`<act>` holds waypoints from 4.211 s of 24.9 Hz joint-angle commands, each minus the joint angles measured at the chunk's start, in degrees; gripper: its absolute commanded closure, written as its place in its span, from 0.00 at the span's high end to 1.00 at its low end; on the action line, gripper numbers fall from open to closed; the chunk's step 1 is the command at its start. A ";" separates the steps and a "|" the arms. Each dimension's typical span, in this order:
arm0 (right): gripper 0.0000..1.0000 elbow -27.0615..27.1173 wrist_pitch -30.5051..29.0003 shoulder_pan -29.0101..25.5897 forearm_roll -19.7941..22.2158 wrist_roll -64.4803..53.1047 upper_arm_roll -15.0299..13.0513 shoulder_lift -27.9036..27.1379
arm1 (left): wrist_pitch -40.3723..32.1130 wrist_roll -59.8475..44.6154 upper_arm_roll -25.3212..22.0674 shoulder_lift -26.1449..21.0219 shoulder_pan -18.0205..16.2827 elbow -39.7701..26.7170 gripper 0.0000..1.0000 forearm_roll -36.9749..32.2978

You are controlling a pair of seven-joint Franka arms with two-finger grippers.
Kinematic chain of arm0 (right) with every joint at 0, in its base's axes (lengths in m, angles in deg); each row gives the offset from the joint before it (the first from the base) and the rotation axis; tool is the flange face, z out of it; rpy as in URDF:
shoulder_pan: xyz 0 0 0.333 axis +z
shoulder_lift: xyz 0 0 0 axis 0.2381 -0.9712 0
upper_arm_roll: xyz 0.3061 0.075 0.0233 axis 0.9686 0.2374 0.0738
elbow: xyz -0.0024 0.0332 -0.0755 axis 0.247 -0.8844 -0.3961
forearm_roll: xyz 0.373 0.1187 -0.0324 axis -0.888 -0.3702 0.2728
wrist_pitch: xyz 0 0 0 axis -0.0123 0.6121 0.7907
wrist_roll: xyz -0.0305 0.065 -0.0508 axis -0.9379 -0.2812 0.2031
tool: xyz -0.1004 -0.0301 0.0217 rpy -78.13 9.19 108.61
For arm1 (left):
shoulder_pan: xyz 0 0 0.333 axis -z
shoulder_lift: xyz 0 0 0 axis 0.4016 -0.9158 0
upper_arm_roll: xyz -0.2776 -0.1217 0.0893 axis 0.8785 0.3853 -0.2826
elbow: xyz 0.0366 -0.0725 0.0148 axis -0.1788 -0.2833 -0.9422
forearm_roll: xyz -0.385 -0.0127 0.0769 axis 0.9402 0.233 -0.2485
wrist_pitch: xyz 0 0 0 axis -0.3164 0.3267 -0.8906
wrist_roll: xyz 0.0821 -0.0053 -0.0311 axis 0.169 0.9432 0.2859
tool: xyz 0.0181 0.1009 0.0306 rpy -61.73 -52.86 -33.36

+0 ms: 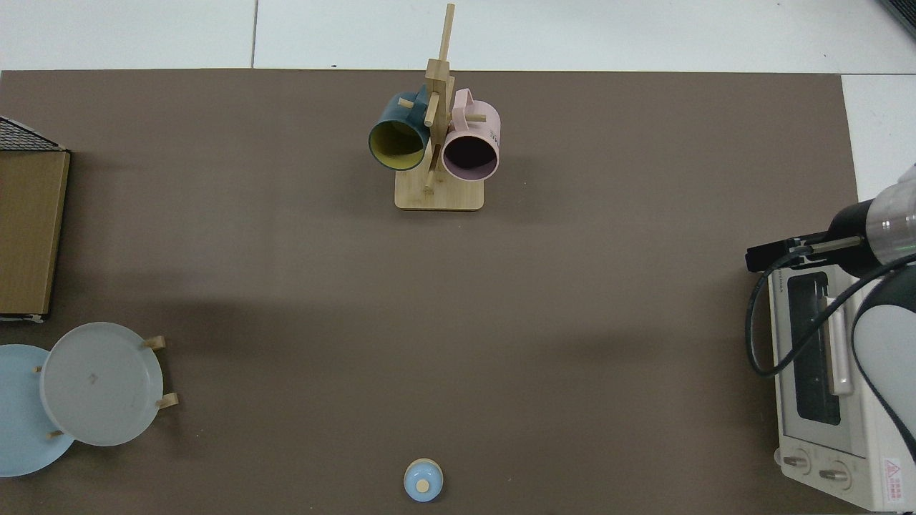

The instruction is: Put markers into pen holder

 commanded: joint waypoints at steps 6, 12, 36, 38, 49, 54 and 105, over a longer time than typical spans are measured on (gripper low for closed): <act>1.00 -0.08 -0.26 -0.17 0.03 -0.71 0.40 0.52 | -6.58 -7.86 -0.29 0.13 0.90 1.47 1.00 14.00; 1.00 -0.16 -0.35 -0.43 0.03 -0.71 0.40 0.52 | -9.93 -14.27 -0.29 0.04 0.99 1.56 1.00 23.94; 1.00 -0.16 -0.35 -0.43 0.03 -0.71 0.31 0.52 | -4.57 -61.03 0.77 1.88 3.18 -3.27 1.00 51.81; 1.00 -0.08 -0.35 -0.43 0.03 -0.71 0.40 0.52 | -4.31 -63.75 0.86 1.88 2.92 -3.18 1.00 52.86; 1.00 -0.16 -0.35 -0.43 0.03 -0.71 0.40 0.52 | -8.52 -83.01 5.95 3.55 4.24 0.86 1.00 55.24; 1.00 -0.16 -0.35 -0.43 0.03 -0.71 0.40 0.52 | -12.30 -91.27 8.76 6.98 4.33 -0.63 1.00 56.55; 1.00 -0.16 -0.35 -0.43 0.03 -0.71 0.40 0.52 | -3.78 -83.02 -10.04 12.61 21.55 -6.44 1.00 59.54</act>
